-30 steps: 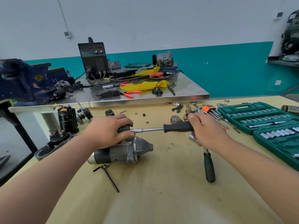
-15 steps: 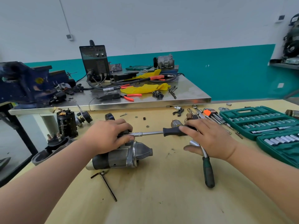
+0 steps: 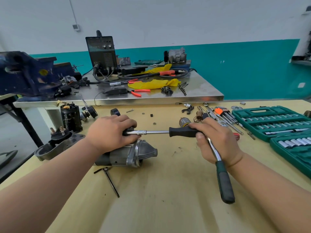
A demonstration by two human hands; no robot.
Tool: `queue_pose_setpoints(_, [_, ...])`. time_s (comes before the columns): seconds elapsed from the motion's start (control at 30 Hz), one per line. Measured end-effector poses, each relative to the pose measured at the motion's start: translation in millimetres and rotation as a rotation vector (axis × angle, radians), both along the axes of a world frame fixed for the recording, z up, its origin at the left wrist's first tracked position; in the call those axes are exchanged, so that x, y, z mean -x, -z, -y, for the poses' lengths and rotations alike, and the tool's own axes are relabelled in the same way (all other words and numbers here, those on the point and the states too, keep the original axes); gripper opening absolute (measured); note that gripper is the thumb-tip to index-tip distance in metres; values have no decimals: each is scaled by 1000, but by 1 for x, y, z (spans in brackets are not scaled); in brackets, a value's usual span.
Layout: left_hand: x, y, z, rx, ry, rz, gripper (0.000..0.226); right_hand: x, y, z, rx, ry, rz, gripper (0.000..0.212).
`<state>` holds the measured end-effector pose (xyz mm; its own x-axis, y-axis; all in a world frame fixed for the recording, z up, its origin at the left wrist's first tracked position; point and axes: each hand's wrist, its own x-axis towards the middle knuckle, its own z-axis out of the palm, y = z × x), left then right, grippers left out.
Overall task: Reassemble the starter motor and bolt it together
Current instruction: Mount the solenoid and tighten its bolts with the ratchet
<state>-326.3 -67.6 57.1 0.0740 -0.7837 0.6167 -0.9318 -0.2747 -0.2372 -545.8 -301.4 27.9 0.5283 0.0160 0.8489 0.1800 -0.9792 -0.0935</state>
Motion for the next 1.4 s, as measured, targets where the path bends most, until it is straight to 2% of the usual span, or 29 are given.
queue_pose_setpoints(0.13, [2, 4, -1, 23, -11, 44, 50, 5, -5, -9, -252, 40, -107, 33])
queue_pose_setpoints(0.23, [4, 5, -2, 33, -11, 64, 51, 8, -7, -11, -313, 94, -173, 33])
queue_pose_setpoints(0.33, [9, 7, -6, 71, -3, 92, 50, 20, -10, -11, -165, 118, -259, 33])
queue_pose_setpoints(0.4, [14, 11, -11, 125, 0, 127, 49, 29, -12, -6, 101, 136, -297, 36])
queue_pose_setpoints(0.43, [16, 12, -14, 149, 2, 128, 50, 34, -10, -3, 221, 138, -283, 38])
queue_pose_setpoints(0.5, [20, 14, -19, 195, -2, 104, 55, 43, -5, 0, 304, 150, -224, 38])
queue_pose_setpoints(0.67, [29, 15, -28, 264, -44, 52, 68, 53, -10, 5, 109, 221, -168, 47])
queue_pose_setpoints(0.87, [35, 17, -33, 293, -59, 54, 66, 44, 1, -12, 198, 228, -312, 29])
queue_pose_setpoints(1.4, [44, 24, -46, 287, -70, 69, 48, 52, -2, -32, 155, 189, -279, 44])
